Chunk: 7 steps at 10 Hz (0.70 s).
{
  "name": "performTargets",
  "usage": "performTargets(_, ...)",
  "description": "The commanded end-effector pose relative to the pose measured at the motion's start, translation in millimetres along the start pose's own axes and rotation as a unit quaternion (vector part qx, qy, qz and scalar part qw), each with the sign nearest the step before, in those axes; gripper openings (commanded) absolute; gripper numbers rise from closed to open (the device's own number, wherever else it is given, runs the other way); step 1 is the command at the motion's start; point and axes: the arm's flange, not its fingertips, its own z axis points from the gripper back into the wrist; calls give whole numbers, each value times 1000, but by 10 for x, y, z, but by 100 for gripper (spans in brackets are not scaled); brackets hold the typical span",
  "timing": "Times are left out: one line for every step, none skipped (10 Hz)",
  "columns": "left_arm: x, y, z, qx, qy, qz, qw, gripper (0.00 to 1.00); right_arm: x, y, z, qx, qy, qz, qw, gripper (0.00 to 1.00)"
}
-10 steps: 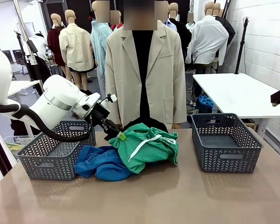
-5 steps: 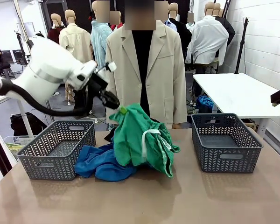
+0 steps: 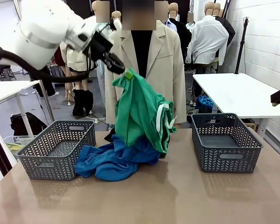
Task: Sort the tops and bottoms.
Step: Lift clothes from the center of the table with your left hand.
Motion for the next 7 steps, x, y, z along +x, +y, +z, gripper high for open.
performTargets(376,76,206,37,19,10,999,0,-9,-11,-7,1,4,-1,1000,100)
performTargets(620,46,421,77,17,1,997,0,-9,-11,-7,1,4,-1,1000,100)
performTargets(800,8,598,99,8,-1,995,0,-9,-11,-7,1,4,-1,1000,100)
performTargets(913,-54,737,110,2,-2,994,0,-9,-11,-7,1,4,-1,1000,100)
performTargets(974,-142,829,114,-8,0,993,0,-9,-11,-7,1,4,-1,1000,100)
performTargets(996,-201,906,122,-9,0,992,0,-9,-11,-7,1,4,-1,1000,100)
performTargets(1041,-301,1047,142,-15,-5,990,0,-9,-11,-7,1,4,-1,1000,100)
